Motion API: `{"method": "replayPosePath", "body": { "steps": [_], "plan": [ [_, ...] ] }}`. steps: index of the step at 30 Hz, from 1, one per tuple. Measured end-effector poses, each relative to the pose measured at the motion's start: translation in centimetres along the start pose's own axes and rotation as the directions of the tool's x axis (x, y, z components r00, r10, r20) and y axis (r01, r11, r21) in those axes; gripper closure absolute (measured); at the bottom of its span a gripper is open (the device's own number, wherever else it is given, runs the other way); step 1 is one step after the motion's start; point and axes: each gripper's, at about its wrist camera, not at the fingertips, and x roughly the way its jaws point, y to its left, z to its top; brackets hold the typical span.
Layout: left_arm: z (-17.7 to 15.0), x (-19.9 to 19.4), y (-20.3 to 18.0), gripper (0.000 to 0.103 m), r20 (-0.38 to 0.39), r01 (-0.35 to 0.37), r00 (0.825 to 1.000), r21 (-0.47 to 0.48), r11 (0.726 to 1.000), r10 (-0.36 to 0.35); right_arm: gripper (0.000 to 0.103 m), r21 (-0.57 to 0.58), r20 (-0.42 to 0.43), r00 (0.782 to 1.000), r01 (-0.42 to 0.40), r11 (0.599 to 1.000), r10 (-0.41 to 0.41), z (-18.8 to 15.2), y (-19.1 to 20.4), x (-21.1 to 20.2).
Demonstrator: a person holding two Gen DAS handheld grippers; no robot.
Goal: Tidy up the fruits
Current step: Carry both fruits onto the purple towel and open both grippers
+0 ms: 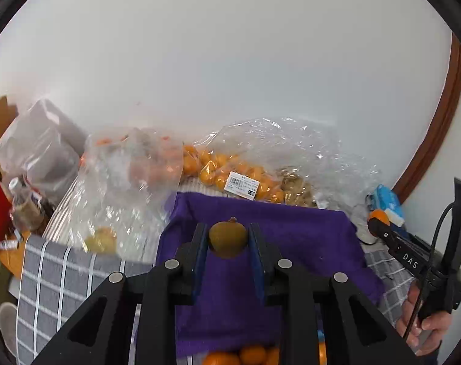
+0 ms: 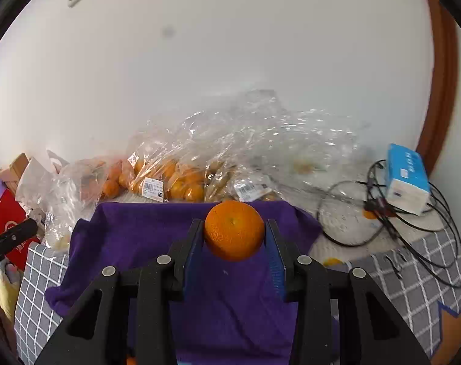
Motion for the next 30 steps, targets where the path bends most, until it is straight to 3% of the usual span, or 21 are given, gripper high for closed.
{"method": "replayPosePath", "body": {
  "steps": [6,13,24,30],
  "plan": [
    [1.3,5.3,-1.1,0.078,-0.077,0.001,0.997,-0.005,1.000,-0.001,0.063,-0.026,-0.021,0.999,0.026,0.999,-0.027,0.3,0.0,3.5],
    [-0.9,11.0,-1.6,0.078,-0.192,-0.033,0.981,0.035,0.999,0.039,0.063,-0.040,-0.123,0.991,0.046,0.998,-0.050,-1.3,-0.9,7.8],
    [-2.2,13.0,-0.4,0.078,-0.277,-0.073,0.957,0.051,0.996,0.084,0.063,-0.071,-0.256,0.965,0.039,0.997,-0.056,-3.0,-0.9,11.2],
    [-2.3,13.2,-0.7,0.078,-0.296,-0.089,0.950,0.061,0.994,0.103,0.063,-0.076,-0.257,0.965,0.034,0.996,-0.053,-3.1,-1.0,11.1]
  ]
}}
